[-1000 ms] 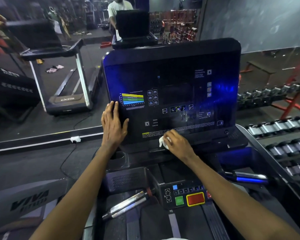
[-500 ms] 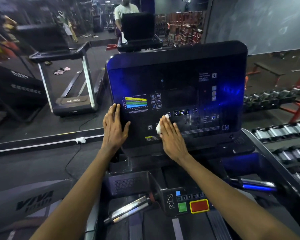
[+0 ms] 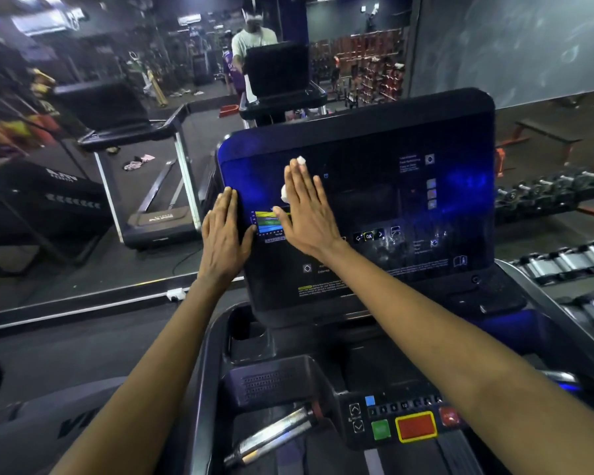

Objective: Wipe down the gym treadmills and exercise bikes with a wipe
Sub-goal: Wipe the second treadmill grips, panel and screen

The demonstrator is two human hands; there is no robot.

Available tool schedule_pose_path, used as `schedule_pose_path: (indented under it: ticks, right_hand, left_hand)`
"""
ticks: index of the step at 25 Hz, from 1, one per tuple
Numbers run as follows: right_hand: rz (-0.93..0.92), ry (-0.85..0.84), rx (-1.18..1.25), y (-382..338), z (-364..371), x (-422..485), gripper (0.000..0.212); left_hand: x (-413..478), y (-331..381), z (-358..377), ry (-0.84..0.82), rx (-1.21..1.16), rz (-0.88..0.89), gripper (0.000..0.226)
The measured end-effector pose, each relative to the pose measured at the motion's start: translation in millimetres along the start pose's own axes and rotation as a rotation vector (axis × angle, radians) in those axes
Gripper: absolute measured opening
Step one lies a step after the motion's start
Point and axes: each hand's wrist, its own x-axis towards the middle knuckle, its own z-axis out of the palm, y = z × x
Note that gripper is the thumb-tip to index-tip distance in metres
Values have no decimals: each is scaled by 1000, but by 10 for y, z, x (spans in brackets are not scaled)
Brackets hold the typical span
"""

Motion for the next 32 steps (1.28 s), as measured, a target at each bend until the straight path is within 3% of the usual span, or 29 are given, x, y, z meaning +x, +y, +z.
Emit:
schedule_pose_path:
  ticks: [2, 7, 11, 17, 23, 26, 30, 32]
  right_hand:
    - [-39, 28, -59, 97, -19, 71, 69]
    - [111, 91, 36, 9, -80, 253, 69]
    - [53, 85, 3, 110, 4, -10, 68]
    - [405, 180, 83, 247, 115, -443, 67]
    - [75, 120, 27, 168, -31, 36, 65]
    - [122, 166, 27, 363, -188, 265, 62]
    - [350, 272, 107, 433, -190, 269, 60]
    - [304, 255, 108, 319, -129, 211, 63]
  left_hand:
    - [74, -2, -38, -5, 17, 28, 75]
    - [132, 8, -89, -45, 53, 54, 80]
    - [45, 42, -5, -108, 137, 226, 80]
    - [-38, 74, 85, -116, 107, 211, 81]
    - [145, 111, 5, -116, 90, 194, 81]
    - [327, 173, -47, -127, 100, 204, 81]
    - [488, 277, -82, -150, 108, 216, 83]
    - [536, 295, -84, -145, 117, 231, 84]
